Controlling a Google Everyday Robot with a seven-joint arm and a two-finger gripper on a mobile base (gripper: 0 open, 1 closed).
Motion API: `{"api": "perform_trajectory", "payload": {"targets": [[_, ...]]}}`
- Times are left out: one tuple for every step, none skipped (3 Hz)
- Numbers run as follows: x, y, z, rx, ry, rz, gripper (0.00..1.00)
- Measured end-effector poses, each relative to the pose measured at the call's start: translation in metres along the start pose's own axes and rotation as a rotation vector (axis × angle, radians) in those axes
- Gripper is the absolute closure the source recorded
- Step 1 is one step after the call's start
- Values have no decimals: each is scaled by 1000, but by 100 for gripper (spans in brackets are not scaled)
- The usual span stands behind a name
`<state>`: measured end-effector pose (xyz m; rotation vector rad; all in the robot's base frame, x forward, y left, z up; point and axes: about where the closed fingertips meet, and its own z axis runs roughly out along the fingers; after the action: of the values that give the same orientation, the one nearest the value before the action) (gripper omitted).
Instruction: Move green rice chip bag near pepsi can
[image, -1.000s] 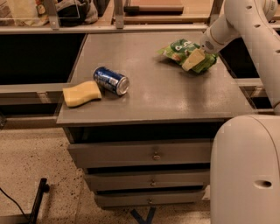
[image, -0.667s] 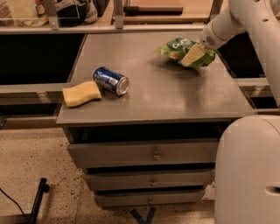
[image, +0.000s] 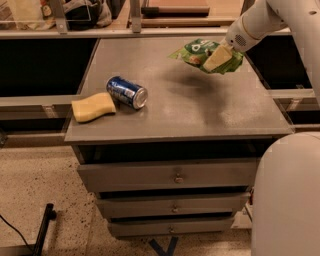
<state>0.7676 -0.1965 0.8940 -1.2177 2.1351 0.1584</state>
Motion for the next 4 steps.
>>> {"api": "perform_trajectory", "payload": {"targets": [[-18, 20, -7, -11, 11, -17, 100], [-35, 47, -10, -28, 23, -36, 100], [-47, 70, -7, -42, 28, -50, 100], [-54, 88, -1, -61, 22, -51, 82]]}}
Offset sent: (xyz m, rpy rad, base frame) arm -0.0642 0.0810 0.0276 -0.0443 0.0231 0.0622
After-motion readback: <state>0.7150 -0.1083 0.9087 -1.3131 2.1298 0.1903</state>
